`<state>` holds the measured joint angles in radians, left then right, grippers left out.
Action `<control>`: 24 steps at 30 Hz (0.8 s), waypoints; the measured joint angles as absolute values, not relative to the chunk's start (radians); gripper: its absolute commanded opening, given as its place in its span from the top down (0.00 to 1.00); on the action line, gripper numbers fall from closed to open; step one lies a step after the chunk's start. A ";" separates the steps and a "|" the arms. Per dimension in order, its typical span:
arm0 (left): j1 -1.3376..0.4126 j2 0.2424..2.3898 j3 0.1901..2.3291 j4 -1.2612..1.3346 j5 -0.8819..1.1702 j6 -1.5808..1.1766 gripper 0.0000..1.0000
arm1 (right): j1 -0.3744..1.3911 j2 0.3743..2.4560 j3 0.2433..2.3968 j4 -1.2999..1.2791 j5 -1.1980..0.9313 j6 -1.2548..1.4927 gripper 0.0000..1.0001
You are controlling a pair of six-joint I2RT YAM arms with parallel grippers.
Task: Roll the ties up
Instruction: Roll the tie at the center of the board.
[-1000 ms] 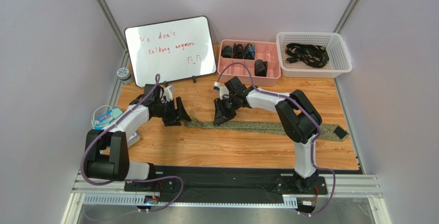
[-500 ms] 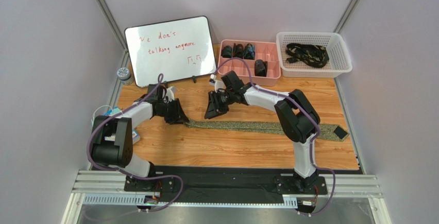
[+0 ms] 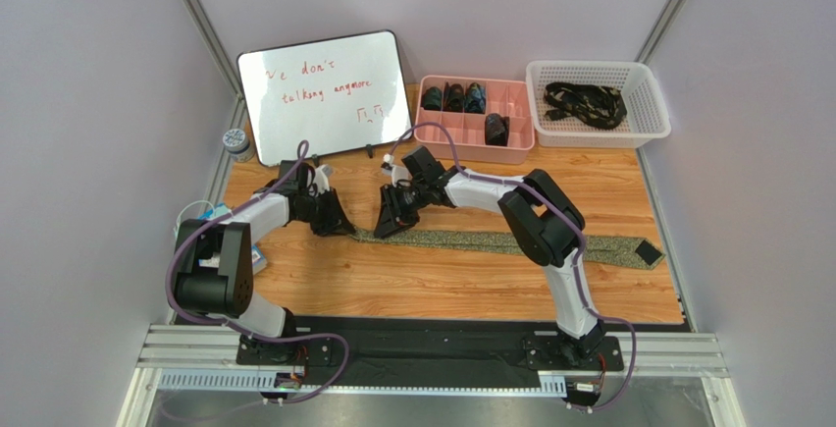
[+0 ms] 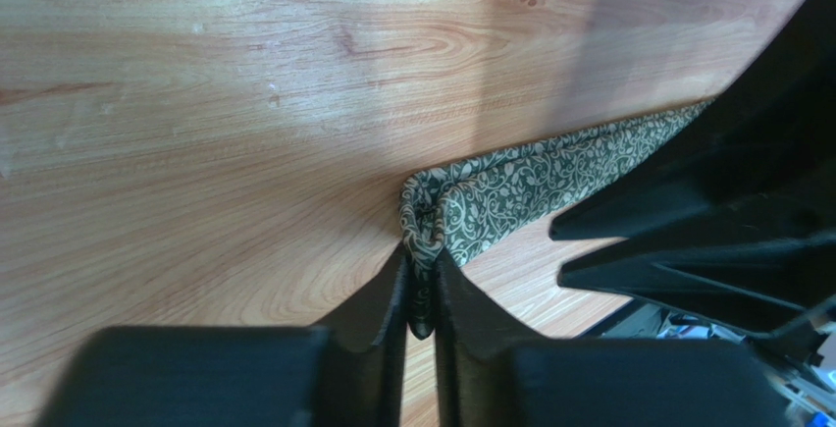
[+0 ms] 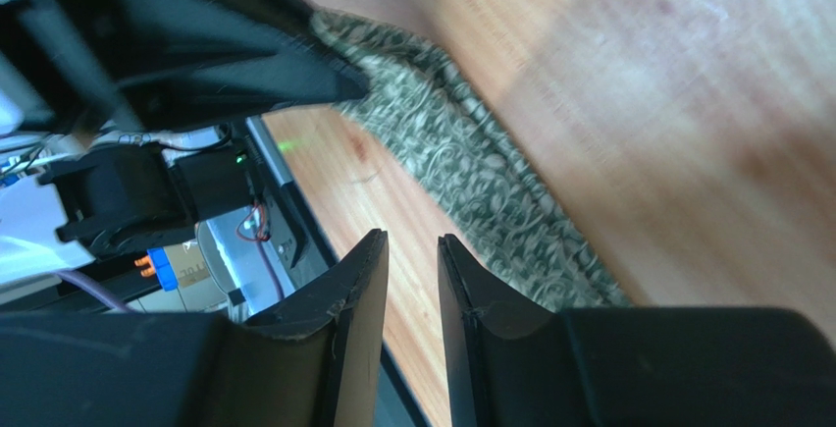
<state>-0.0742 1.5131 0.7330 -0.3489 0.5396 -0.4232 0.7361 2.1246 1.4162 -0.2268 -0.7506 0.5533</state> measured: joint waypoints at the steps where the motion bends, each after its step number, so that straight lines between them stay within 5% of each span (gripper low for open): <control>1: -0.074 1.513 0.735 -0.353 0.539 -0.422 0.69 | 0.738 2.140 1.425 -0.228 -0.749 0.553 0.70; 5: -0.073 1.500 0.748 -0.376 0.536 -0.417 0.69 | 0.737 2.193 1.448 -0.228 -0.731 0.550 0.71; 18: -0.072 1.406 0.750 -0.395 0.546 -0.423 1.00 | 0.736 2.206 1.454 -0.228 -0.734 0.557 0.70; 24: -0.086 1.391 0.750 -0.396 0.553 -0.426 1.00 | 0.727 2.197 1.454 -0.234 -0.746 0.577 0.65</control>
